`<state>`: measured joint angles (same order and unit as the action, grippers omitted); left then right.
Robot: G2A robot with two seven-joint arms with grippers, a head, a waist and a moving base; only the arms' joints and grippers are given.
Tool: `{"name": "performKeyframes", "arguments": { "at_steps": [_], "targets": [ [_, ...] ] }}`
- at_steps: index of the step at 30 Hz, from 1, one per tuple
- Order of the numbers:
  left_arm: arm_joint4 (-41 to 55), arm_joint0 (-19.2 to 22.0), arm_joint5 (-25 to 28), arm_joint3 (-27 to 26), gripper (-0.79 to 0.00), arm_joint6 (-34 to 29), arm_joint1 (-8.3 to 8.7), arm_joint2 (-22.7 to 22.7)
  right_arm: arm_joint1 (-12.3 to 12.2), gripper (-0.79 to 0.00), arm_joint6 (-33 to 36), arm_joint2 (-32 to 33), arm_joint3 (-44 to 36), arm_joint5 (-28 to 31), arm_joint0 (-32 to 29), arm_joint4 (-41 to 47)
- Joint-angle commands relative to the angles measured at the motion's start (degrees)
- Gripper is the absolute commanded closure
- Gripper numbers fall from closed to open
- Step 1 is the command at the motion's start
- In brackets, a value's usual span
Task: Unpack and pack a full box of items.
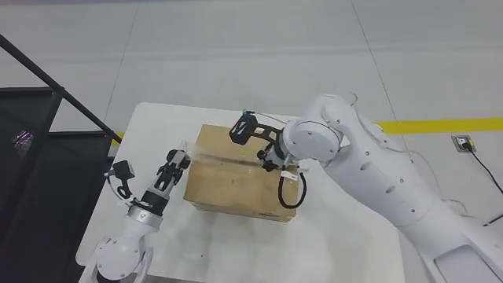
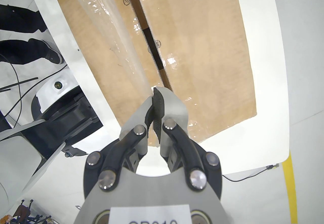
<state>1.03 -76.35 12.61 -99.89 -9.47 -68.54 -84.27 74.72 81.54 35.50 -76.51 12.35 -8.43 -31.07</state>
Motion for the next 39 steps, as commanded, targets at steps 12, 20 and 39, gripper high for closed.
{"name": "performKeyframes", "arguments": {
  "at_steps": [12, 20, 39],
  "targets": [
    [-4.2, 1.4, -3.5, 1.8, 0.0, 1.1, -0.36, 1.3, 2.5, 0.0, 1.6, -3.4, 7.5, 1.1, 3.3, 1.8],
    [-4.6, 2.0, -4.0, 3.0, 0.0, 1.0, -0.6, 2.0, 3.3, -0.034, 0.2, -4.0, 10.5, 2.1, 3.7, 2.1],
    [-5.0, 2.3, -4.4, 3.9, 0.0, 0.8, -1.0, 2.1, 3.5, -0.234, -0.3, -2.9, 11.8, 2.6, 3.4, 1.9]
  ]
}}
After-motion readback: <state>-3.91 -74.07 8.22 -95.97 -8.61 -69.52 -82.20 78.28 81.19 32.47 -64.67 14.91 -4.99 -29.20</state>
